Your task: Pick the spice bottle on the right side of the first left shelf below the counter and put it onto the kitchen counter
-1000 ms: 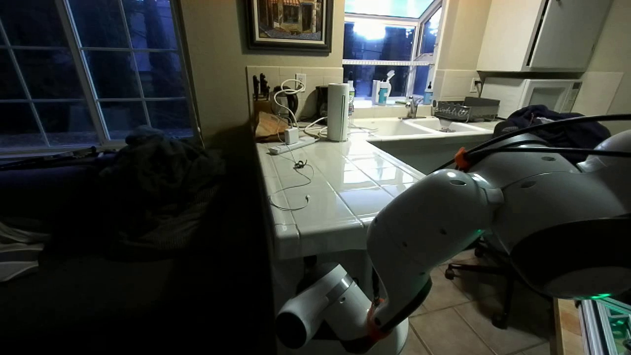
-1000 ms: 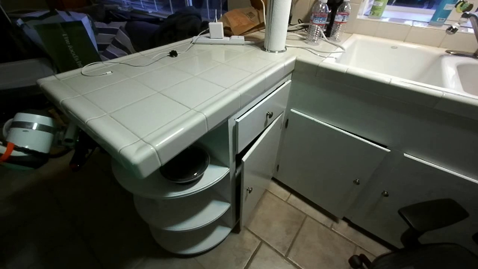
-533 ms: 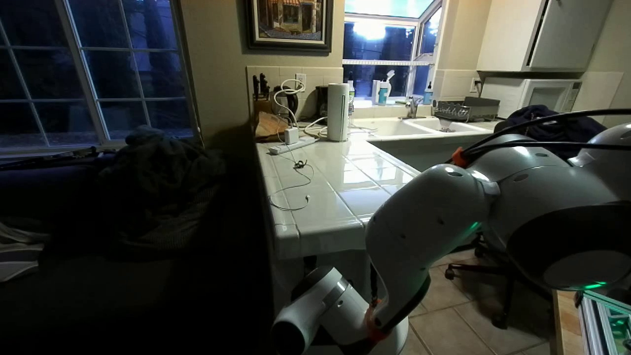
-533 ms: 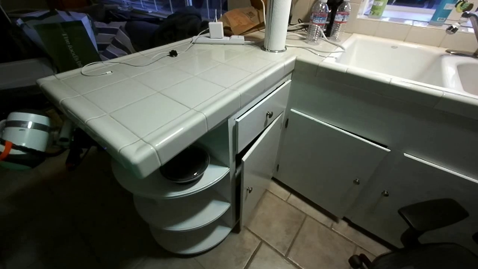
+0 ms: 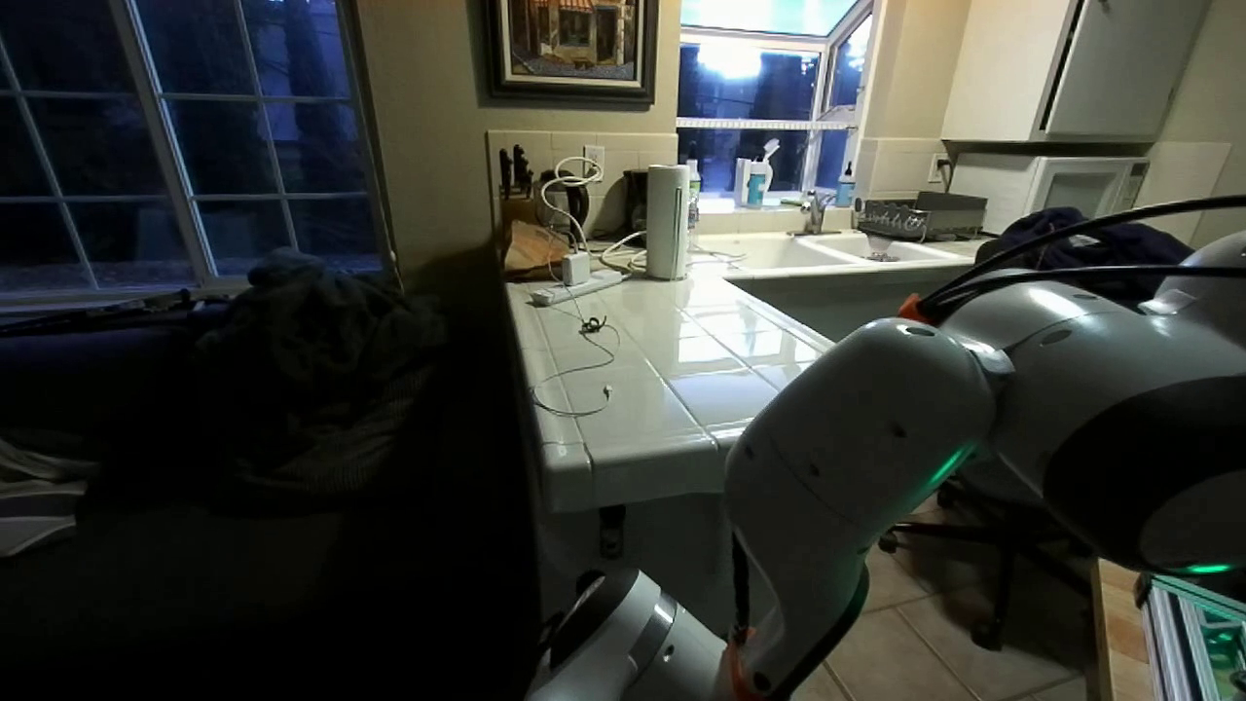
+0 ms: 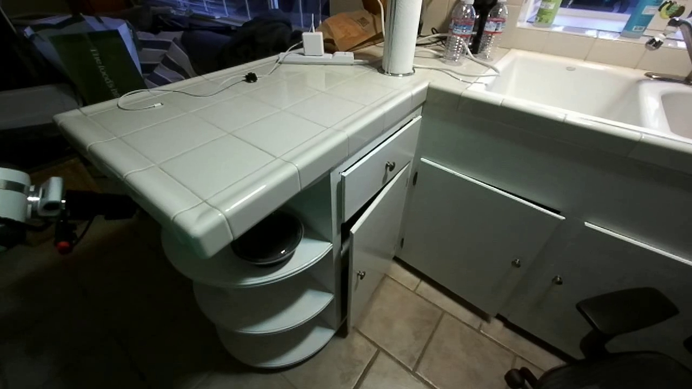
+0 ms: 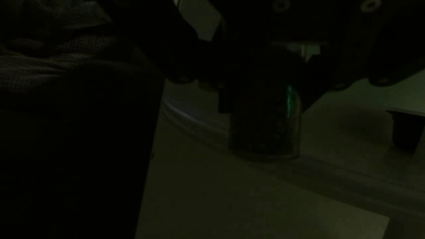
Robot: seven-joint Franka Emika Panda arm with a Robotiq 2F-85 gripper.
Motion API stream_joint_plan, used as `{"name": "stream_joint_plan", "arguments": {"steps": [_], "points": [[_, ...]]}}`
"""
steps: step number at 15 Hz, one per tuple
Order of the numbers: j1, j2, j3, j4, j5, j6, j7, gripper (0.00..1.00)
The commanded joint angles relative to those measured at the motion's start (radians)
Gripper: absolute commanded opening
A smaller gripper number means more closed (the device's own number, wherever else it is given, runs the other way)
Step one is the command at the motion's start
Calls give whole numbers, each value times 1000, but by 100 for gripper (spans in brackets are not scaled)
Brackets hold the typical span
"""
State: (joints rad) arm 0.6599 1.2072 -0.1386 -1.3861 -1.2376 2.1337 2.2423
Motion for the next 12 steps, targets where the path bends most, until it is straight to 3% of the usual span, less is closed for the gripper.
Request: {"name": "stream_joint_plan", "arguments": {"steps": [1,5,12], "points": [[10,-54,60,-47,-86,-31,10,23],[19,-188,119,-163,-176,-14,-3,23],[-21,-530,277,-476,-256,-10,-122,23]]}}
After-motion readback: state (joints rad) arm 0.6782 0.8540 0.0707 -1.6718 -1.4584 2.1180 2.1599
